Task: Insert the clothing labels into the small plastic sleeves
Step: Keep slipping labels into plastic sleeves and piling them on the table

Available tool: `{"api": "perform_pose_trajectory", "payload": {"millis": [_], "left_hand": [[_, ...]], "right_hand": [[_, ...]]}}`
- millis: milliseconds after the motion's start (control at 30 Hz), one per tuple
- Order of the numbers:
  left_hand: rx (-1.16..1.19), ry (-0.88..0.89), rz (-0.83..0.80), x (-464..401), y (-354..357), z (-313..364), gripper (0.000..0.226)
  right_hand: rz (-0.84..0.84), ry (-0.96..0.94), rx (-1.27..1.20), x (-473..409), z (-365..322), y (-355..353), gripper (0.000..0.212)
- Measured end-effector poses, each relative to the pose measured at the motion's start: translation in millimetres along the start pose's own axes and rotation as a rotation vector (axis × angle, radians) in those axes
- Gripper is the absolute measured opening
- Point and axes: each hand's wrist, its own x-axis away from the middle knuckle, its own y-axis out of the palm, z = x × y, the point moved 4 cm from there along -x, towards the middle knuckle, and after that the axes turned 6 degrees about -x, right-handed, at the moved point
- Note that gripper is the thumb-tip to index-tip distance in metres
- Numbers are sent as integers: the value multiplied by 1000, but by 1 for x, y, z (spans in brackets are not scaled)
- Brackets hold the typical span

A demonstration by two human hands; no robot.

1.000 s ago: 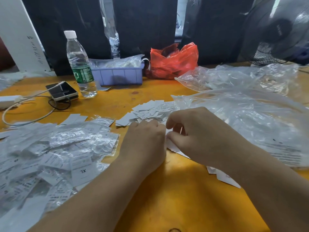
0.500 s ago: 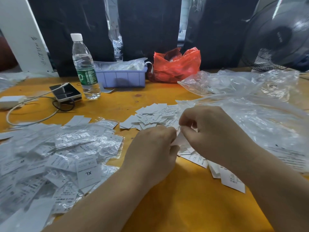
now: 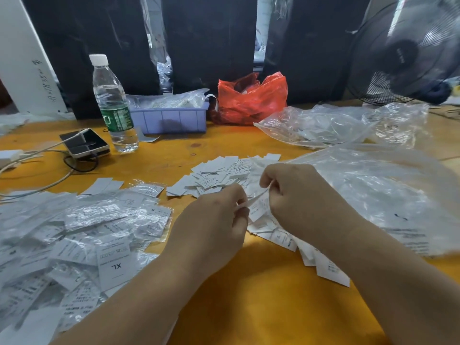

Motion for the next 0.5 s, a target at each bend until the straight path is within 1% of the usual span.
{"api": "perform_pose_trajectory", "payload": {"millis": [100, 200, 267, 300, 367, 433, 467, 500], "left_hand": [[9, 21, 51, -4, -7, 3, 8], [21, 52, 120, -14, -24, 8, 12], [31, 3, 125, -25, -38, 10, 18], [2, -28, 75, -30, -42, 12, 21], [-123, -60, -79, -38, -43, 16, 21], [-276, -54, -188, -39, -39, 21, 22], [-339, -40, -207, -39, -37, 23, 23], [-395, -24, -208, -38, -34, 25, 24]], "right_hand": [[23, 100, 108, -2, 10, -10, 22], [-98, 187, 251, 1, 18, -10, 11], [-184, 206, 323, 3, 17, -7, 3], [-220, 215, 345, 4, 17, -5, 11], [-266, 239, 362, 5, 17, -2, 22], [-279, 254, 369, 5, 19, -1, 20], [-281, 258, 376, 5, 20, -1, 18], [-291, 268, 385, 5, 21, -2, 21]]}}
